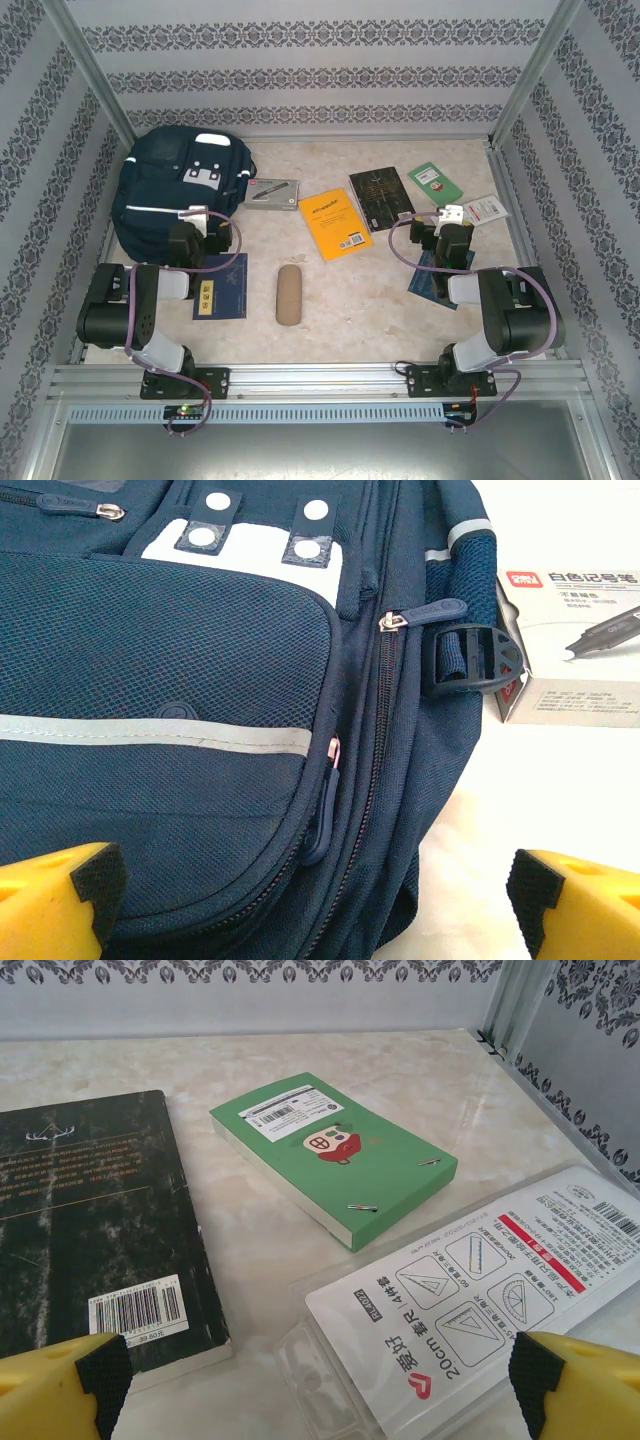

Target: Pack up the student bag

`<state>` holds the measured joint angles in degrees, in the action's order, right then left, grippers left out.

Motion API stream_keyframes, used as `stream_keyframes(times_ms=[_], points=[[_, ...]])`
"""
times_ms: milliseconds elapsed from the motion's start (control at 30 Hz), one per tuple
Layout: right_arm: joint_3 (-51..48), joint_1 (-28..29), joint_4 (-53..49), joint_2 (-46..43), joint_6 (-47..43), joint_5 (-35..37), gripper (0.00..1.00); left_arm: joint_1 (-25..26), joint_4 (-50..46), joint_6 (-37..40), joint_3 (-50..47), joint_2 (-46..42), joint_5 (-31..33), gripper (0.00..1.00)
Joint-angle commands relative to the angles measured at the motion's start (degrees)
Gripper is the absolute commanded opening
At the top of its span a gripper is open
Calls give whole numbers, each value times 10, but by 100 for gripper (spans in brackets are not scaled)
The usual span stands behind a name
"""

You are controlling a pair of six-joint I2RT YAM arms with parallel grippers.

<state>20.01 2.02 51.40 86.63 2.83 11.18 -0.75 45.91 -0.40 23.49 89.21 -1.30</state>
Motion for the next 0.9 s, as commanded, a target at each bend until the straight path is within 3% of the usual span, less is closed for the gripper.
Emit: stream_keyframes(times_ms=[0, 867], points=[[9, 2, 18, -4, 6, 7, 98, 4, 11, 3, 5, 3, -6, 100], [10, 8, 17, -3, 1, 13, 98, 4, 10, 2, 6, 2, -6, 100]])
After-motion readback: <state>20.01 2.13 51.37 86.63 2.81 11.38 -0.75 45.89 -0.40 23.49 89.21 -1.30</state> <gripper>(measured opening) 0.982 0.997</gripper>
